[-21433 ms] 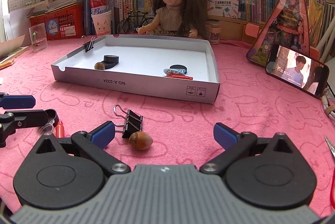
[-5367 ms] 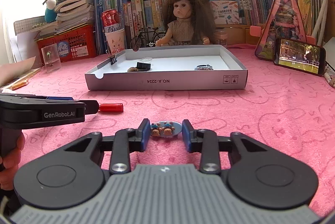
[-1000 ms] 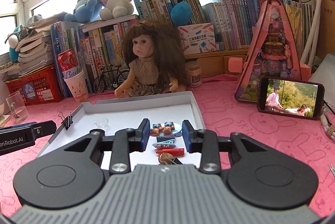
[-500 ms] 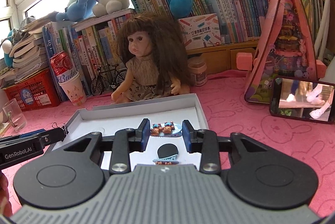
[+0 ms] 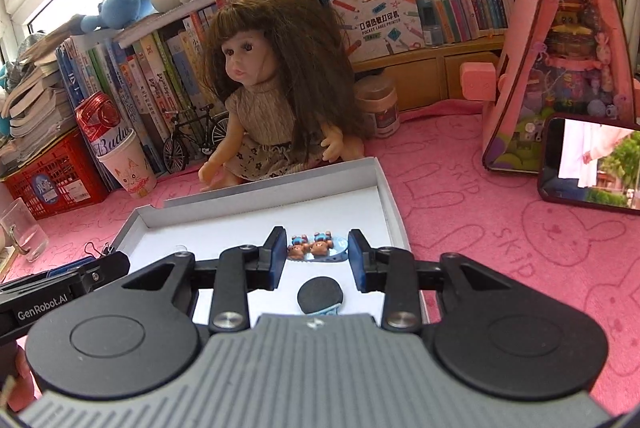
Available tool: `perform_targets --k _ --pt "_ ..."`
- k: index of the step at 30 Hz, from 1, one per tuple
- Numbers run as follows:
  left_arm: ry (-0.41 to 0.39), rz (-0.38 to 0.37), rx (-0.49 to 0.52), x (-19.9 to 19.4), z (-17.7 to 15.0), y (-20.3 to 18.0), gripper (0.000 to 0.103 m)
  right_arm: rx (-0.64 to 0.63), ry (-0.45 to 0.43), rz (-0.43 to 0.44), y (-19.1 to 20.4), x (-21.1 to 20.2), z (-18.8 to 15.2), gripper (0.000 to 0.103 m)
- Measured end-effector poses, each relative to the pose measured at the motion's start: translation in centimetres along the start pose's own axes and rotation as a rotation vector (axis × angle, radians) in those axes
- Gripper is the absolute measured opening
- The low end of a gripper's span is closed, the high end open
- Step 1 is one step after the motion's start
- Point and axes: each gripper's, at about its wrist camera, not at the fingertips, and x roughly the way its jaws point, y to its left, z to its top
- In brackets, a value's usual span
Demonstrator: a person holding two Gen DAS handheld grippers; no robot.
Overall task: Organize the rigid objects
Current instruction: 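Carry the red cylinder and blue dish over the tray with both grippers, then lower the red cylinder and blue dish into the tray while both grippers open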
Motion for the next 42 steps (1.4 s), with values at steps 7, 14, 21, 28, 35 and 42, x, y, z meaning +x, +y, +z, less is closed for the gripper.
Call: perform_targets --k 7,14,21,28,35,42 --pt "0.047 0.012 -0.001 2.0 0.9 -0.2 0.041 0.011 0.048 0.025 -0.1 1.6 0.8 0.039" --pt "0.083 0.023 0.012 3.6 1.1 -0.6 0.041 0.046 0.094 0.045 -0.4 3.2 0.6 0.039" --pt "0.084 0.031 0.024 4.4 1.2 -0.9 0.041 0.01 0.101 0.041 0.3 4.3 0.4 0.039" --pt "0.091 0.049 0.012 5.2 1.1 -0.7 0.041 -0.018 0.092 0.028 0.6 5.0 0.3 0.039" --pt "0.088 0.062 0.008 5.9 1.1 -0.6 0.041 -0.035 0.096 0.011 0.7 5.7 0.0 0.039" --pt "0.087 0.064 0.015 6.2 0.9 -0.5 0.041 -0.032 0.102 -0.004 0.4 6.2 -0.4 0.04"
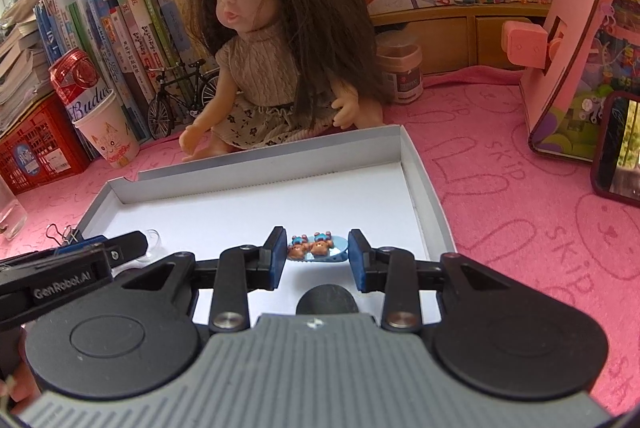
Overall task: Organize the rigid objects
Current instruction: 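Lower the red cylinder and blue dish into the tray while both grippers open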
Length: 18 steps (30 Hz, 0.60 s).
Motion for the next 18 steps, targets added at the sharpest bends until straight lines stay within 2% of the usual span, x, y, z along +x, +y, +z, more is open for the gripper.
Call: perform_targets --k 18 --pt "0.051 0.021 -0.014 0.85 0.1 0.25 0.041 -0.02 0.009 -0.012 0.13 0.35 -0.16 0.04"
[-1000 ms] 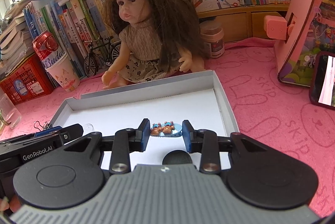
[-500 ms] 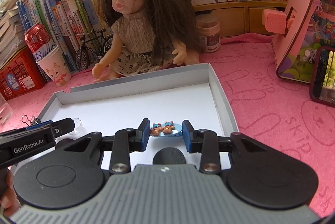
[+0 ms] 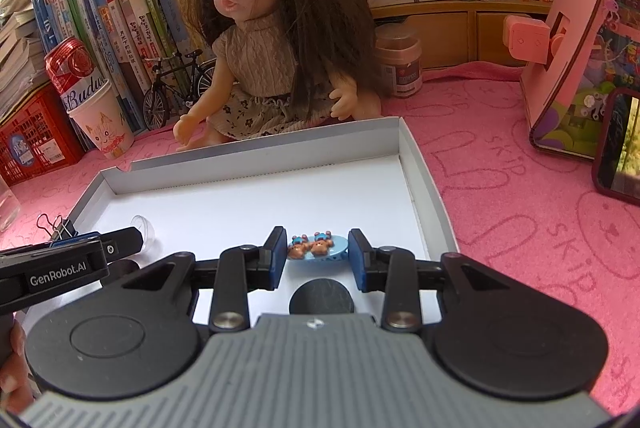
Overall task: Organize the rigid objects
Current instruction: 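Lower the red cylinder and blue dish into the tray while both grippers open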
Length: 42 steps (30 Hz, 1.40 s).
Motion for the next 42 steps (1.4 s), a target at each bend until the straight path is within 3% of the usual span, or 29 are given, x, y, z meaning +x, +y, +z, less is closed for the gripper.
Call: perform_targets --k 24,26,28,33,38,39,40,42 --pt "0.026 0.023 0.008 0.3 0.0 -0.2 0.041 0.003 -0.001 0.001 0.0 0.0 0.0 0.041" --pt "0.024 0.023 0.007 0.3 0.0 -0.2 0.041 0.008 -0.002 0.004 -0.1 0.0 0.0 0.044" --pt "0.024 0.023 0.005 0.3 -0.1 -0.2 0.041 0.015 -0.003 0.009 -0.2 0.0 0.0 0.055" --pt "0.02 0.018 0.003 0.2 -0.2 -0.1 0.044 0.021 -0.006 0.016 -0.3 -0.1 0.0 0.057" --pt "-0.005 -0.001 -0.013 -0.4 -0.3 0.1 0.062 -0.015 -0.034 0.021 0.3 -0.7 -0.3 0.064" --pt "-0.013 -0.005 -0.013 -0.5 -0.3 0.1 0.063 -0.034 -0.046 0.02 0.6 -0.9 -0.4 0.068" --pt "-0.02 -0.009 -0.013 -0.7 -0.4 0.1 0.067 -0.055 -0.066 0.008 0.9 -1.2 -0.5 0.078" --pt "-0.032 -0.013 -0.012 -1.0 -0.4 0.0 0.073 -0.086 -0.101 0.001 1.4 -1.9 -0.6 0.084"
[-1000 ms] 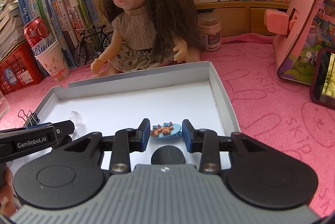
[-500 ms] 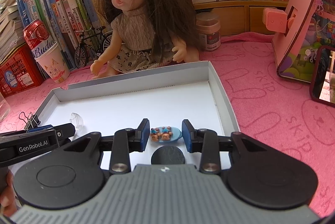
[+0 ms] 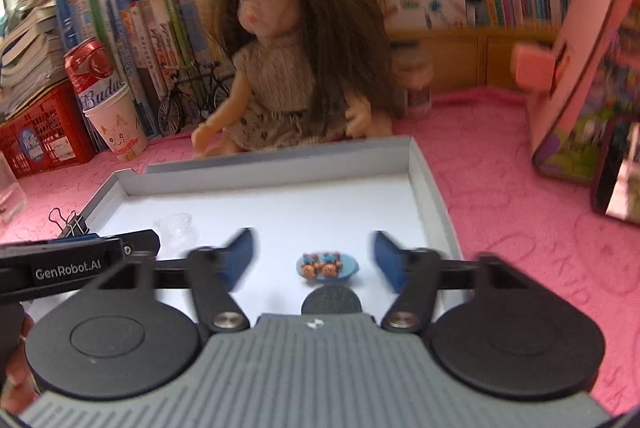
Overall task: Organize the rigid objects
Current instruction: 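Lower the red cylinder and blue dish into the tray while both grippers open, then withdraw both open grippers from the tray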
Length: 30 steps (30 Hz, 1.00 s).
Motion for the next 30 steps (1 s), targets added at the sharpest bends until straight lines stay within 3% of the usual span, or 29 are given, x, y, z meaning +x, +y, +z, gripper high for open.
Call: perform_targets --k 3,16,30 --pt "-0.017 -0.013 0.007 -0.7 -0.2 -0.2 0.08 -0.009 -0.008 -0.009 0.2 -0.5 0.3 0.084" --pt "-0.076 -0.057 0.009 -3.8 -1.1 -0.5 0.087 0.017 -0.058 -0.019 -0.8 -3.1 0.4 0.091" --pt "-0.109 -0.068 0.025 -6.4 -1.9 -0.3 0.088 -0.001 -0.089 -0.02 -0.6 -5.2 0.1 0.101"
